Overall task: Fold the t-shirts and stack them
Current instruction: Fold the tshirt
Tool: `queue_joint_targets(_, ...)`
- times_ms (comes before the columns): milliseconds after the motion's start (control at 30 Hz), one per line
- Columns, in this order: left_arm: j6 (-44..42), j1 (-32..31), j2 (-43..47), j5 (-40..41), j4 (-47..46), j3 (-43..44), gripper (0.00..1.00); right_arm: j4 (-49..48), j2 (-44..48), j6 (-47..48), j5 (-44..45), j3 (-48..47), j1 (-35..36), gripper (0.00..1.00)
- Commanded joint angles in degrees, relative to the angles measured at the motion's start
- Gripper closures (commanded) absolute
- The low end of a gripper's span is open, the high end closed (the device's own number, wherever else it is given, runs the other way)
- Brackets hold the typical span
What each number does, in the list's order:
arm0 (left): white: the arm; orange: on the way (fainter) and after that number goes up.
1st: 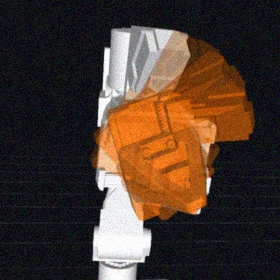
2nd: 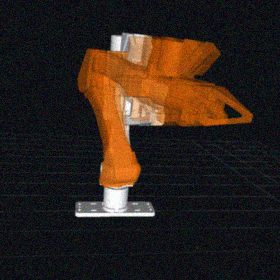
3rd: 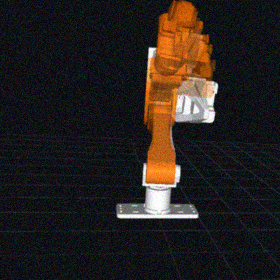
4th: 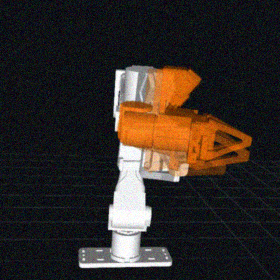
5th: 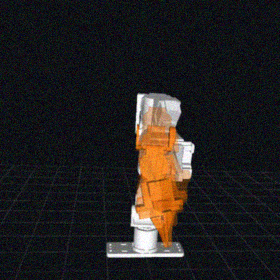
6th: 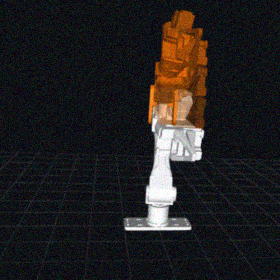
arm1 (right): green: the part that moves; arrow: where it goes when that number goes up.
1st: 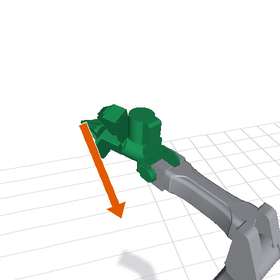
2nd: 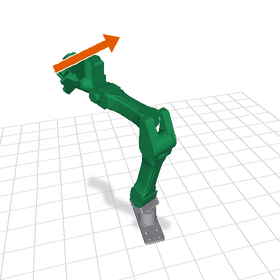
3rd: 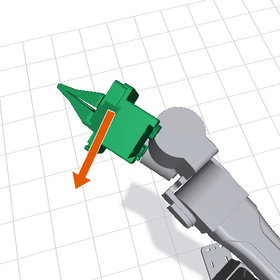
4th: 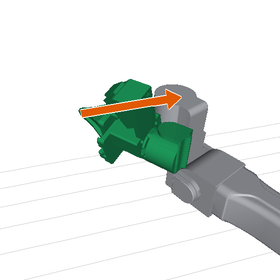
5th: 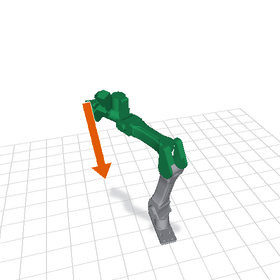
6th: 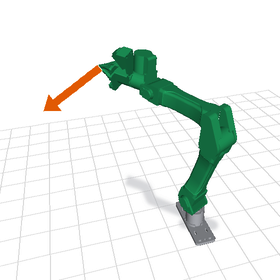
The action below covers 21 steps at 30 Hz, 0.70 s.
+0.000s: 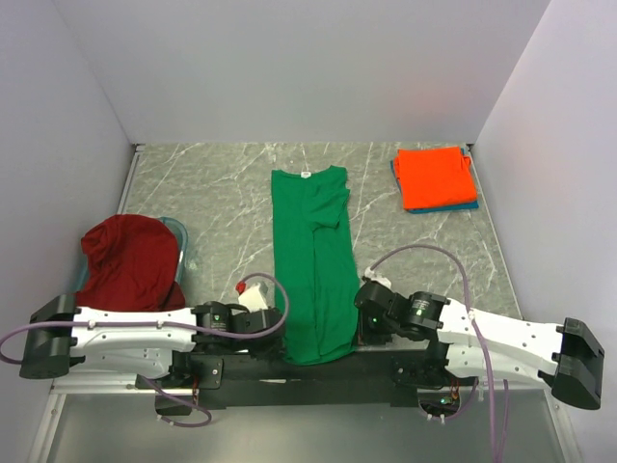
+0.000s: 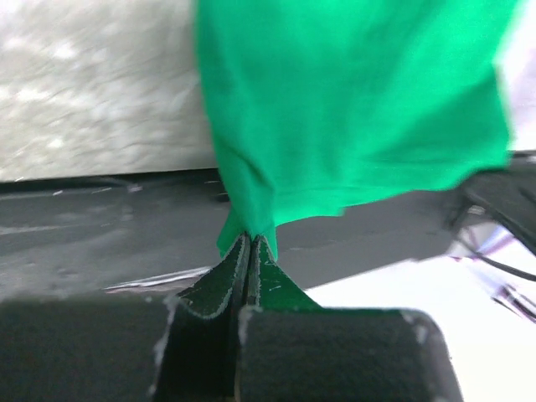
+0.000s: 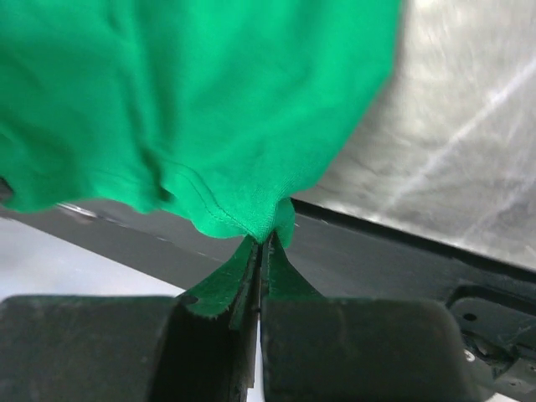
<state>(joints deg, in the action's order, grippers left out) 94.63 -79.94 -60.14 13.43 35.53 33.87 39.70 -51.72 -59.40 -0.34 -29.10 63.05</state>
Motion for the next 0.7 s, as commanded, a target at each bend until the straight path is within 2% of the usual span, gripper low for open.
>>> queue_joint_targets(0, -3.13, 0.84, 2.83, 6.16, 1.65, 4.53, 0.99, 0.03, -0.82, 2.18, 6.83, -4.64, -0.55, 1.00)
queue_joint_targets(100, -7.52, 4.78, 4.68, 8.01, -1.50, 5.24, 0.99, -0.50, -2.32, 4.90, 9.12, -8.77, -2.31, 1.00)
queue_joint_targets(233, -14.02, 10.85, 4.95, 5.91, -7.99, 5.59, 1.00, -0.77, -3.91, 9.90, 11.94, -13.52, -7.48, 1.00)
queue_joint_targets(300, -18.07, 15.15, 3.54, 3.62, -9.16, 6.90, 0.99, -1.55, -4.09, 11.49, 11.33, -14.75, -9.69, 1.00)
queue_joint_targets(467, -25.44, 22.44, -0.23, 4.41, -11.00, 10.69, 0.99, -5.42, -5.84, 16.06, 10.79, -17.99, -15.40, 1.00)
queue_joint_targets(667, -30.72, 30.44, -4.27, 2.57, -12.94, 14.73, 0.99, -9.55, -10.41, 19.40, 9.75, -21.87, -20.68, 1.00)
